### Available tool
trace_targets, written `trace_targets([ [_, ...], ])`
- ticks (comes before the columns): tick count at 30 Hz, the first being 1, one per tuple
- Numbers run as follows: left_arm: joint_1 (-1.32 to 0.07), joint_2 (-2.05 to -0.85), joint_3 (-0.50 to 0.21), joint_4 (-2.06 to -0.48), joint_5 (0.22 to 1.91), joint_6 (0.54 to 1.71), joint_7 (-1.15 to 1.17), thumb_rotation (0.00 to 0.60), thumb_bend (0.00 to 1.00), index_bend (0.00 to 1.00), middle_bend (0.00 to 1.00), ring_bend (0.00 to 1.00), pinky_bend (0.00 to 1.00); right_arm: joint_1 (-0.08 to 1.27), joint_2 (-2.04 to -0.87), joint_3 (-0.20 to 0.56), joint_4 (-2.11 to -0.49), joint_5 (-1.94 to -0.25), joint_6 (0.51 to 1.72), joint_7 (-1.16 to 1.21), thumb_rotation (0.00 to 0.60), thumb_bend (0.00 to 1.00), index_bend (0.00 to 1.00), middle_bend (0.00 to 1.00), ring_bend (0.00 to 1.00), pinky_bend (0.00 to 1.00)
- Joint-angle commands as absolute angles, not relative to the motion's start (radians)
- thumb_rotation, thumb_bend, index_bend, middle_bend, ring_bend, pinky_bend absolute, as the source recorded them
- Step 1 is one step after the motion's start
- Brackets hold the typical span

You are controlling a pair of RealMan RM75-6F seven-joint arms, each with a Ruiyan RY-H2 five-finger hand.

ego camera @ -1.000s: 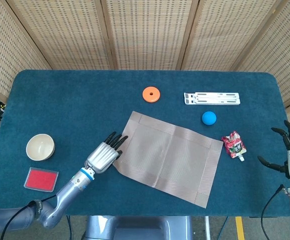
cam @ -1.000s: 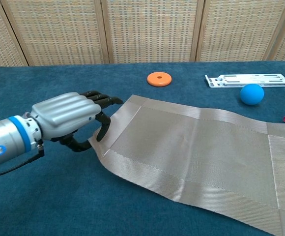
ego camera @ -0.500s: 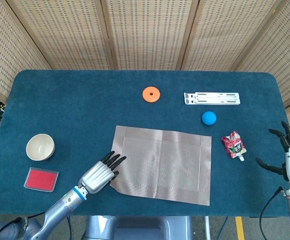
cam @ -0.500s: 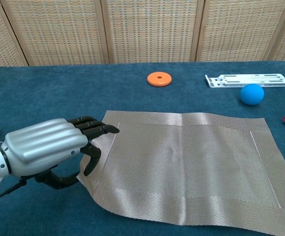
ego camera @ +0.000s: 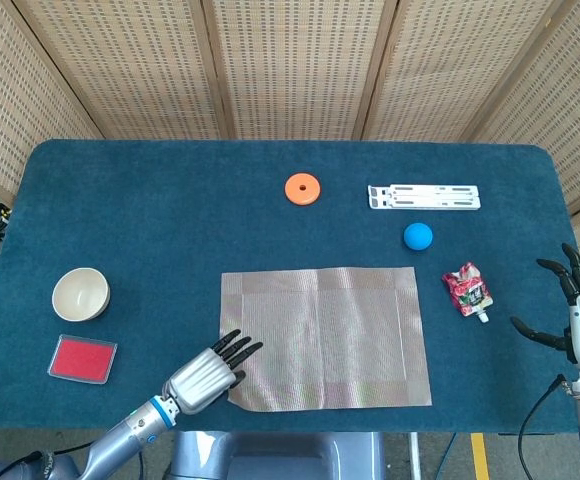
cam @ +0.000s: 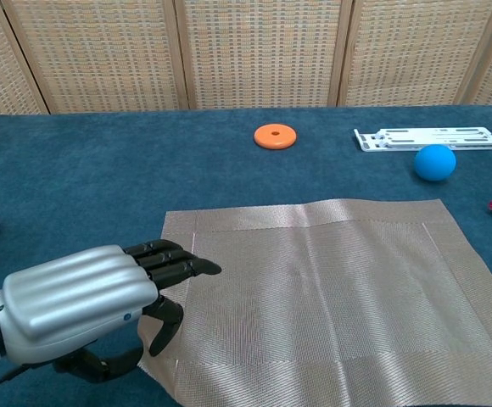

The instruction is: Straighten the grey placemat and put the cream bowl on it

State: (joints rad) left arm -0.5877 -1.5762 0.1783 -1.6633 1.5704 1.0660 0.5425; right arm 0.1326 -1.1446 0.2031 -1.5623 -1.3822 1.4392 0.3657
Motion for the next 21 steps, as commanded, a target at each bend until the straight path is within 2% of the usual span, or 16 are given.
trace_targets([
  [1, -0.581, -1.570, 0.179, -1.663, 1.574, 1.067, 0.548, 0.600, 0.47, 0.71, 0.00, 0.00, 0.00, 0.131, -1.143, 0.202, -1.565, -1.383, 1.440, 0.365, 0.600, 0.29, 0.23, 0.00, 0.00, 0.00],
  [4, -0.573, -1.542, 0.187, -1.675, 1.574, 1.064, 0.551, 0.600, 0.39, 0.48, 0.00, 0.00, 0.00, 0.131, -1.143, 0.201, -1.567, -1.385, 1.441, 0.364, 0.600, 0.29, 0.23, 0.00, 0.00, 0.00],
  [6, -0.569, -1.525, 0.190, -1.690, 1.573, 1.063, 0.549, 0.600, 0.26, 0.23, 0.00, 0.00, 0.00, 0.132, -1.143, 0.200, -1.567, -1.386, 1.441, 0.362, 0.600, 0.29, 0.23, 0.00, 0.00, 0.00],
  [9, -0.557, -1.503, 0.195, -1.708, 1.583, 1.077, 0.535, 0.600, 0.19, 0.07, 0.00, 0.00, 0.00, 0.132, -1.144, 0.197, -1.569, -1.389, 1.441, 0.359, 0.600, 0.29, 0.23, 0.00, 0.00, 0.00],
  [15, -0.514, -1.437, 0.230, -1.749, 1.654, 1.157, 0.484, 0.600, 0.19, 0.05, 0.00, 0.00, 0.00, 0.127, -1.141, 0.186, -1.585, -1.411, 1.454, 0.344, 0.600, 0.29, 0.23, 0.00, 0.00, 0.00],
  [21, -0.454, -1.360, 0.226, -1.754, 1.680, 1.279, 0.433, 0.600, 0.19, 0.05, 0.00, 0.00, 0.00, 0.119, -1.135, 0.169, -1.604, -1.439, 1.471, 0.328, 0.600, 0.29, 0.23, 0.00, 0.00, 0.00],
])
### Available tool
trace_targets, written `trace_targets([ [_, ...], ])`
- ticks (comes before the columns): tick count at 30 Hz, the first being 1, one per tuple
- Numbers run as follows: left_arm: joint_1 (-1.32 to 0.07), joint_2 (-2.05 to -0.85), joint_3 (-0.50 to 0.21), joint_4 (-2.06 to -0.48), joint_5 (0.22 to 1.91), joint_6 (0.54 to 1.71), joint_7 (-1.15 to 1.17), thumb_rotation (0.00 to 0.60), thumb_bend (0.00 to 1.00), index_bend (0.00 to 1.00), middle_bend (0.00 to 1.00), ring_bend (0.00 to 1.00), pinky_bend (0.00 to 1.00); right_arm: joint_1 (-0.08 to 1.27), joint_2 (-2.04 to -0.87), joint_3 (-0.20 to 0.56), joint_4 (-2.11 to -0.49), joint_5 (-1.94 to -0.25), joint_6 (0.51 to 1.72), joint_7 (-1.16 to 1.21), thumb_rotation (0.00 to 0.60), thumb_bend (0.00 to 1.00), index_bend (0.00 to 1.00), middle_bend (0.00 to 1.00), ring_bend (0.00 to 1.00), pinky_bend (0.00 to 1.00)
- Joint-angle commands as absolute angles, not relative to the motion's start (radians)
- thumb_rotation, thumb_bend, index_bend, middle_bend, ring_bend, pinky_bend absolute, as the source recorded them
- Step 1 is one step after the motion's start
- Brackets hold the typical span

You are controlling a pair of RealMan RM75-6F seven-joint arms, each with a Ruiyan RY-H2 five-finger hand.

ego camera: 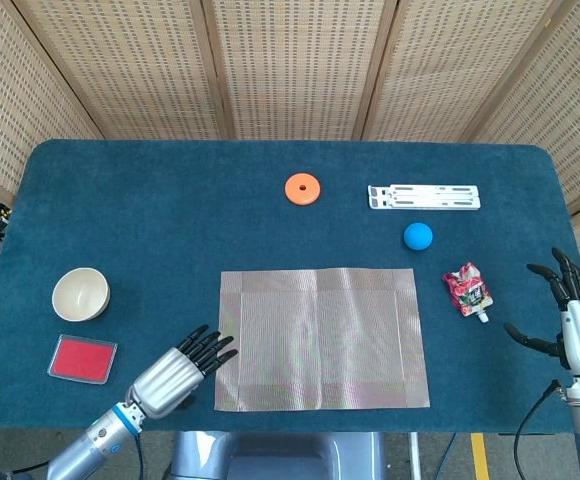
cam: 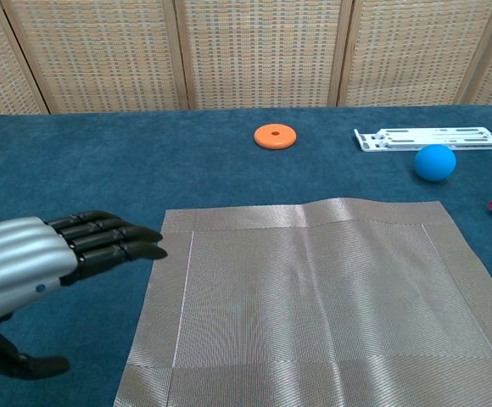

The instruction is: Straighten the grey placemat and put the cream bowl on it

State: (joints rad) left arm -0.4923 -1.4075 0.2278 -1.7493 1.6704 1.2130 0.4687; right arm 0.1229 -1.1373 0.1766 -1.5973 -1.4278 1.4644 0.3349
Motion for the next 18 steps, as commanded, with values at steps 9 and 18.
trace_targets([
  [9, -0.345, -1.220, 0.170, -1.667, 1.584, 1.431, 0.278, 0.600, 0.20, 0.21, 0.00, 0.00, 0.00, 0.111, -1.127, 0.145, -1.634, -1.477, 1.487, 0.307, 0.600, 0.29, 0.23, 0.00, 0.00, 0.00],
  [18, -0.287, -1.239, 0.088, -1.425, 1.431, 1.401, 0.098, 0.600, 0.22, 0.38, 0.00, 0.00, 0.00, 0.114, -1.126, 0.134, -1.645, -1.486, 1.479, 0.298, 0.600, 0.29, 0.23, 0.00, 0.00, 0.00],
])
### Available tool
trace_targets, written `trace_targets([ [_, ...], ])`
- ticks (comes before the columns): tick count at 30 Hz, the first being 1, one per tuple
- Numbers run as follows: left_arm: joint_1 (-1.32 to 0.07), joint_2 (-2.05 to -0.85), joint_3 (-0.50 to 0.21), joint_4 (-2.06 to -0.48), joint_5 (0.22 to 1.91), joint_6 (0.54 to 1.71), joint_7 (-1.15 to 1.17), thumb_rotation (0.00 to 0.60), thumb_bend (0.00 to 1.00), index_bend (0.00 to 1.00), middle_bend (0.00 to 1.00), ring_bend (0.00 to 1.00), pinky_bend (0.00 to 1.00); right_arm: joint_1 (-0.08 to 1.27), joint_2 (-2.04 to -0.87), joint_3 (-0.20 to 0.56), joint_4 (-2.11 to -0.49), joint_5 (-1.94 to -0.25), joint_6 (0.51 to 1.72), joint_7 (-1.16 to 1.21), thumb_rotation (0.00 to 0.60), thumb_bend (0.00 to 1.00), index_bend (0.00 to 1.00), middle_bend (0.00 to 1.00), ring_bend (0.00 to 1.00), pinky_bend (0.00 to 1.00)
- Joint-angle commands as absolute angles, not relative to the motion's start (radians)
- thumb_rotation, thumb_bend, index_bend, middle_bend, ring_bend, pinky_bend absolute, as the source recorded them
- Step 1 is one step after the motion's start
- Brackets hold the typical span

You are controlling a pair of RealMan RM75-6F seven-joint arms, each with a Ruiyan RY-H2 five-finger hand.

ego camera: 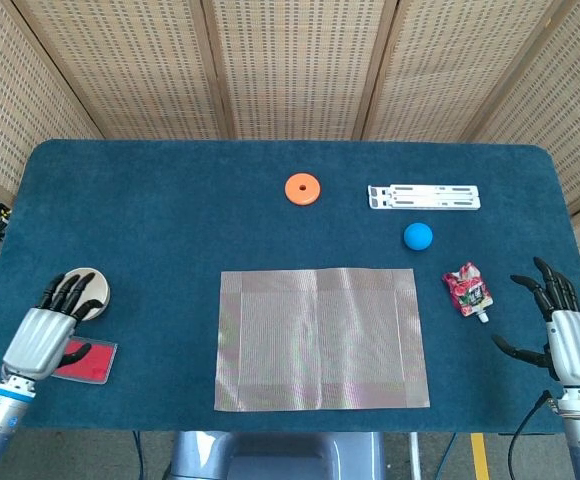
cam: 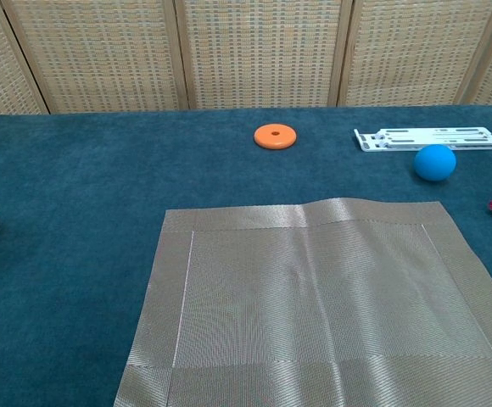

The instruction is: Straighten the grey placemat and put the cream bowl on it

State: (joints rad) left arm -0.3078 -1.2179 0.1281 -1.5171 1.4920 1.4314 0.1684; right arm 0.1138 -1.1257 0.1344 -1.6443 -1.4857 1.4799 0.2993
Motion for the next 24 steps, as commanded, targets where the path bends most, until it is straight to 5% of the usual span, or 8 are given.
trace_targets([
  [1, -0.287, -1.248, 0.081, -1.403, 1.420, 1.388, 0.088, 0.600, 0.22, 0.40, 0.00, 0.00, 0.00, 0.114, -1.126, 0.134, -1.644, -1.485, 1.479, 0.298, 0.600, 0.29, 0.23, 0.00, 0.00, 0.00],
  [24, -0.313, -1.391, 0.014, -1.173, 1.343, 1.175, 0.025, 0.600, 0.35, 0.55, 0.00, 0.00, 0.00, 0.116, -1.121, 0.132, -1.646, -1.481, 1.479, 0.311, 0.600, 0.29, 0.23, 0.00, 0.00, 0.00],
])
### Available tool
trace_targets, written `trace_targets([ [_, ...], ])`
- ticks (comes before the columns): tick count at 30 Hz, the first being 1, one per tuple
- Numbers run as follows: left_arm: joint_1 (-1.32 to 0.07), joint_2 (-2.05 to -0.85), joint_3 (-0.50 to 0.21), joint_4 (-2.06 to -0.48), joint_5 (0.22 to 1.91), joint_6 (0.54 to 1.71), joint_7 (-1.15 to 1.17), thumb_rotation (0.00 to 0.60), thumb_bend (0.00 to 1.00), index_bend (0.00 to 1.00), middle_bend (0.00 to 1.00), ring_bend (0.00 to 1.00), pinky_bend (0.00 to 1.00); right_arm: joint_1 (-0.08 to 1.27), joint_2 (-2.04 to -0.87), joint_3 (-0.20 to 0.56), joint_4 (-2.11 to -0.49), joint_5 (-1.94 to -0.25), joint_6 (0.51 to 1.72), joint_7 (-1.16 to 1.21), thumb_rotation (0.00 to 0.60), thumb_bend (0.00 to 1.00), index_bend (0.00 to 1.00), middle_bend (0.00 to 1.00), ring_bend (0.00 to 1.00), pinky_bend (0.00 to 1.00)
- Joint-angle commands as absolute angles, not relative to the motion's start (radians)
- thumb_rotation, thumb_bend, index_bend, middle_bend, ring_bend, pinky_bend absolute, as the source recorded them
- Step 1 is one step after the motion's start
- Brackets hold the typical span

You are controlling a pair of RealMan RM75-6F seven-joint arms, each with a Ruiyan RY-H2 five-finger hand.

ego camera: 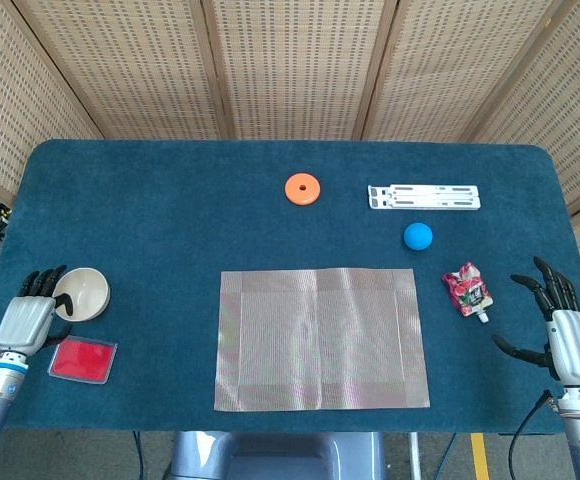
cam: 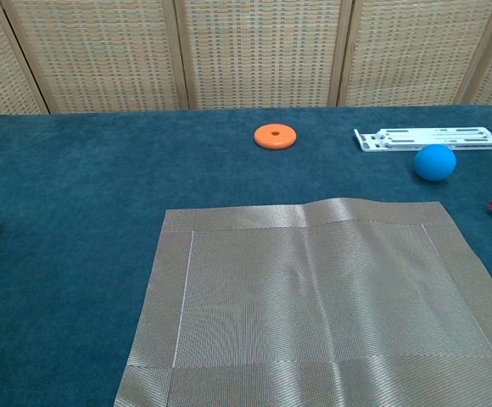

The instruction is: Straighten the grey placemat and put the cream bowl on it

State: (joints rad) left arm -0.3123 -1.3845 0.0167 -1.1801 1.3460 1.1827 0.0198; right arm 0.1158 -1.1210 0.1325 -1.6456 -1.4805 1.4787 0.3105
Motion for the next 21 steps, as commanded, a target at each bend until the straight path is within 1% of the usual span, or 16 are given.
trace_targets([
  [1, -0.314, -1.397, 0.011, -1.166, 1.339, 1.165, 0.026, 0.600, 0.35, 0.55, 0.00, 0.00, 0.00, 0.116, -1.121, 0.132, -1.646, -1.481, 1.479, 0.311, 0.600, 0.29, 0.23, 0.00, 0.00, 0.00],
  [6, -0.322, -1.425, 0.000, -1.136, 1.325, 1.133, 0.035, 0.600, 0.36, 0.58, 0.00, 0.00, 0.00, 0.116, -1.119, 0.131, -1.647, -1.481, 1.479, 0.314, 0.600, 0.29, 0.23, 0.00, 0.00, 0.00],
  [14, -0.336, -1.471, -0.013, -1.094, 1.321, 1.096, 0.043, 0.600, 0.42, 0.61, 0.00, 0.00, 0.00, 0.117, -1.120, 0.130, -1.647, -1.480, 1.477, 0.314, 0.600, 0.29, 0.23, 0.00, 0.00, 0.00],
  [18, -0.337, -1.481, -0.013, -1.093, 1.339, 1.110, 0.048, 0.600, 0.47, 0.65, 0.00, 0.00, 0.00, 0.116, -1.118, 0.132, -1.648, -1.479, 1.479, 0.318, 0.600, 0.29, 0.23, 0.00, 0.00, 0.00],
  [21, -0.334, -1.478, -0.011, -1.103, 1.356, 1.128, 0.051, 0.600, 0.48, 0.67, 0.00, 0.00, 0.00, 0.116, -1.117, 0.133, -1.648, -1.478, 1.479, 0.321, 0.600, 0.29, 0.23, 0.00, 0.00, 0.00],
])
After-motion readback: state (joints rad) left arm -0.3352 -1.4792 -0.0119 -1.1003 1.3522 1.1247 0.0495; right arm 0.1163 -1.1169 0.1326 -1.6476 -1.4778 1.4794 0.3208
